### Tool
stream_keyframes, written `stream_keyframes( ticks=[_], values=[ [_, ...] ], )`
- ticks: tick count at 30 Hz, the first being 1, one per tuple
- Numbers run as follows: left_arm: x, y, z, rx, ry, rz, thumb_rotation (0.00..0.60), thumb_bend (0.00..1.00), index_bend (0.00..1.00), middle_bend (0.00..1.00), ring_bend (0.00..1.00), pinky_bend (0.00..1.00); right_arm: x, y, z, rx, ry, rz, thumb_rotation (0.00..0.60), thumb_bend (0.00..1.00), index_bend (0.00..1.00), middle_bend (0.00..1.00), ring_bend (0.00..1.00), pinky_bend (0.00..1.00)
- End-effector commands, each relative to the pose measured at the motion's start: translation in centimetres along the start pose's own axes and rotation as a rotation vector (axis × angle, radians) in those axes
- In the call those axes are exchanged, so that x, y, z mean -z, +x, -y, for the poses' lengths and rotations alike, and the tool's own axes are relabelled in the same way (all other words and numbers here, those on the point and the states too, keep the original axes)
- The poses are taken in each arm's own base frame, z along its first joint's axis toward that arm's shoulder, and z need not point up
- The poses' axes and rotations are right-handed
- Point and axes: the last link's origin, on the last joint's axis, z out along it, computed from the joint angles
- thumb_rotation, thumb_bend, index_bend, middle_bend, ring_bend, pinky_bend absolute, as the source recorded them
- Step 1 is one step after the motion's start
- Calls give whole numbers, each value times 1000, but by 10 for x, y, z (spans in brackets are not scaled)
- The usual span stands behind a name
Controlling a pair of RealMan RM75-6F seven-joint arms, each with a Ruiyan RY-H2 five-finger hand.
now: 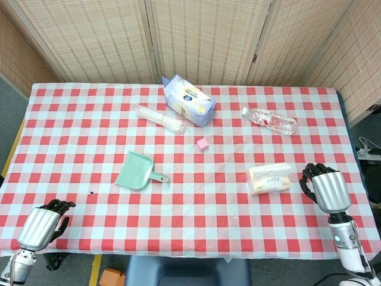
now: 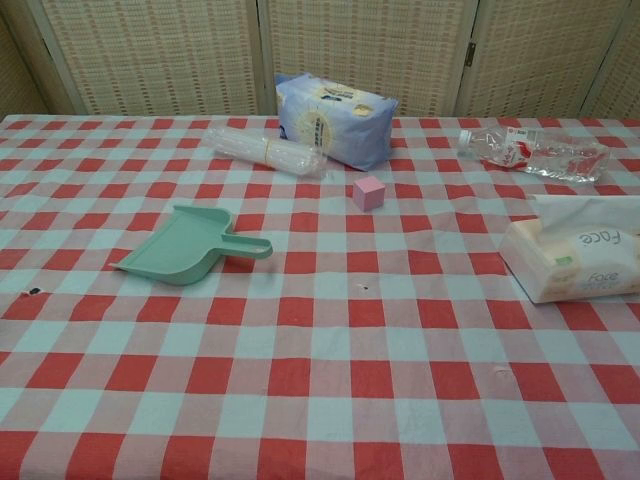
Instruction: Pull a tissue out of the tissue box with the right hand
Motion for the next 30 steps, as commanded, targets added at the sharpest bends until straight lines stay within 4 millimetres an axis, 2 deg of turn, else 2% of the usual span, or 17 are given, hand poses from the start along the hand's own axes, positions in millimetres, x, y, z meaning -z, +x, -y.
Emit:
stream_keyframes(
  ticks=[1,4,9,13,16,21,30],
  values=[
    [0,0,1,2,2,2,600,533,366,439,348,655,0,-2,0,12,-1,12,600,338,713,514,479,745],
    [1,1,-1,2,-5,-1,600,534,366,439,348,655,1,-2,1,11,0,12,600,338,675,514,479,745],
    [1,1,-1,-3,-6,-2,600,533,366,439,348,654,2,-2,1,-18,0,26,600,338,499,514,479,745],
    [1,1,0,11,0,0,600,533,366,439,348,655,-1,-9,4,-3,7,60,600,291,426,514,480,749],
    [1,3,-1,14,-1,-7,600,533,366,440,348,655,-10,-19,6,22,13,100,600,243,354,514,482,750],
    [2,3,-1,14,-5,-6,600,532,366,440,348,655,-33,-31,15,41,32,148,600,238,231,514,489,755],
    [2,5,1,24,-1,-13,600,533,366,440,348,655,-56,-52,37,55,83,175,600,238,256,523,516,772]
  ],
)
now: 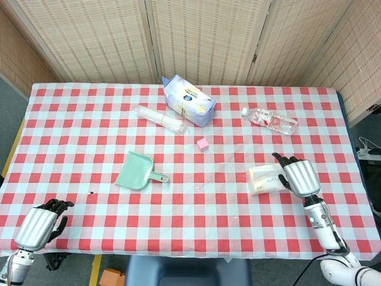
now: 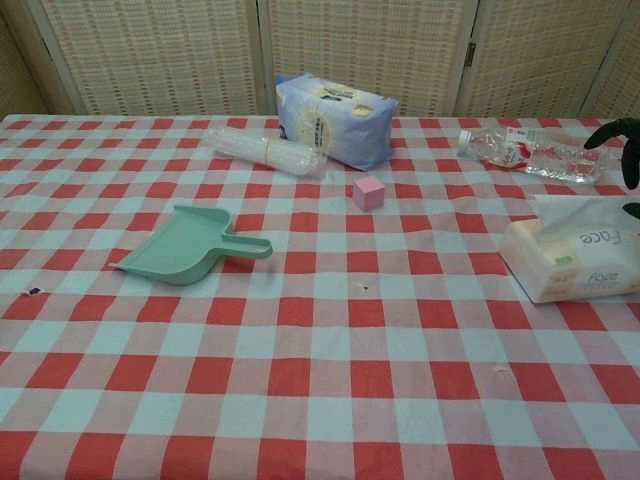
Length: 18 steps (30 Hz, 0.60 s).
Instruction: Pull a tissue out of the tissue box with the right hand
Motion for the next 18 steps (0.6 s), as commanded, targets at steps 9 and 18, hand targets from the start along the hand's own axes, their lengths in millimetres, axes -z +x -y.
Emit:
stream_keyframes(
  ticks=[9,18],
  values=[
    [0,0,0,2,-1,-1,600,533,366,440,348,654,-19,-20,7,40,15,49,600,403,614,533,531,783],
    [0,-1,0,4,-3,1,600,533,367,440,348,654,-21,7,3,-16,21,-98,600,685,788,554,547,794]
  ],
)
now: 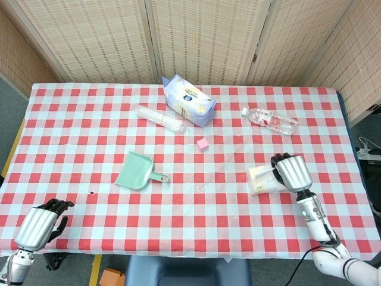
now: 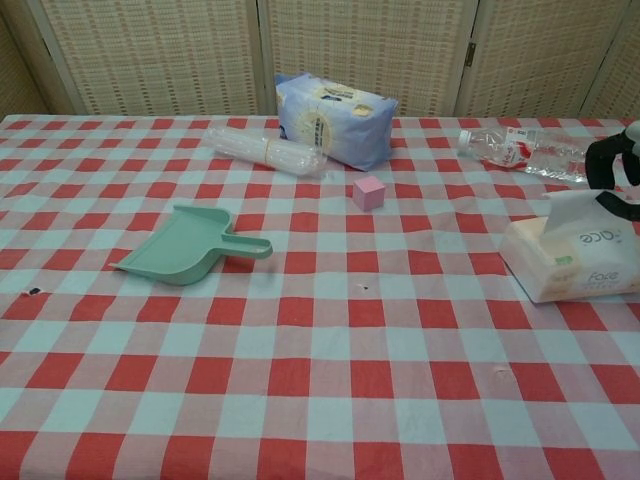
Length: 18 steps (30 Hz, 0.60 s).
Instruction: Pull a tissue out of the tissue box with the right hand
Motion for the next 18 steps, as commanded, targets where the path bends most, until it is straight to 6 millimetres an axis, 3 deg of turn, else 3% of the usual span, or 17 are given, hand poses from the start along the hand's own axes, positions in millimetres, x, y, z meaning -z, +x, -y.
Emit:
stream_keyframes(
  ticks=[1,8,12,18],
  values=[
    [0,0,0,1,0,2,600,533,367,440,348,654,-3,18,-1,-21,8,-71,600,685,788,554,547,794],
    [0,0,-1,2,-4,0,600,532,366,440,348,654,-25,77,-1,27,-14,-198,600,685,792,554,547,794],
    [0,0,-2,1,-10,3,600,532,366,440,348,654,-53,106,-2,145,-84,-193,600,685,792,554,547,794],
    [1,-1,-3,2,-16,7,600,533,366,440,348,654,-94,121,-18,319,-260,-149,600,685,791,554,547,794]
  ],
)
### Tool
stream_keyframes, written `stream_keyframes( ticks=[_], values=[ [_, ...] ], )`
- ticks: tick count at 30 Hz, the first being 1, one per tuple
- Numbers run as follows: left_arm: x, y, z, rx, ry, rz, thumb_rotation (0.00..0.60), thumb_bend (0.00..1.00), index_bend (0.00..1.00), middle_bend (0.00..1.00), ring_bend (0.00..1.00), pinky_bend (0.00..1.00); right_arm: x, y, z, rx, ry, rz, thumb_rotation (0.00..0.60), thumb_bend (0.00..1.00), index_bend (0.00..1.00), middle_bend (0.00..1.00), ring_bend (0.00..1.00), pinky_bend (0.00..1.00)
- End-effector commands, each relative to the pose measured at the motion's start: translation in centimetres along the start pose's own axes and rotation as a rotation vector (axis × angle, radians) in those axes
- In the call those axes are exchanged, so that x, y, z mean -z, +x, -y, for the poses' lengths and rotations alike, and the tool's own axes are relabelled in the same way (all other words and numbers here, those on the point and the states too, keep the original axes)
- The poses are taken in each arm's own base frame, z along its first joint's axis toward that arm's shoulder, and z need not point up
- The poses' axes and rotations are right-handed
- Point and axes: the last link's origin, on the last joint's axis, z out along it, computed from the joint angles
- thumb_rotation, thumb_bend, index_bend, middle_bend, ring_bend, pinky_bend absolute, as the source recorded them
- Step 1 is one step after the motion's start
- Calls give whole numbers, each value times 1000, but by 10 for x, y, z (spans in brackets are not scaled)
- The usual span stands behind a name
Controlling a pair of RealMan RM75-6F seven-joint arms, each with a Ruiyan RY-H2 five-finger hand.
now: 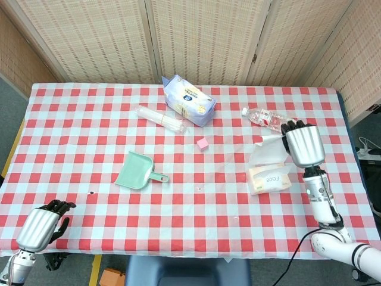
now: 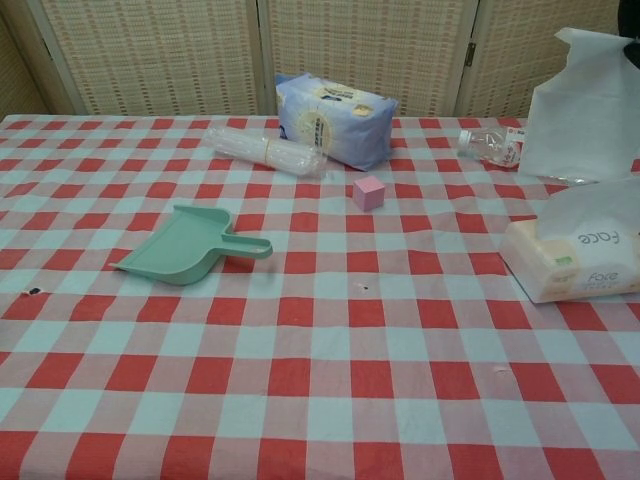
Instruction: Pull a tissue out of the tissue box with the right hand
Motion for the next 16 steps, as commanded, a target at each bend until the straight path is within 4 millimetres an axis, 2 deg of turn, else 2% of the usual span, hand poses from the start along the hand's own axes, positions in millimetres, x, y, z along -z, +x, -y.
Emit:
stream_keyframes(
  ticks=[1,9,16],
  values=[
    [0,-1,0,-1,-1,7,600,532,366,440,348,654,-46,12,-10,140,-124,27,600,685,791,554,547,794],
    [0,-2,0,-3,1,13,600,532,366,440,348,654,-70,1,-17,184,-168,-3,600,685,785,554,547,794],
    [-2,-3,4,3,15,18,600,533,366,440,348,653,-77,-1,-28,169,-197,0,600,685,783,554,547,794]
  ],
)
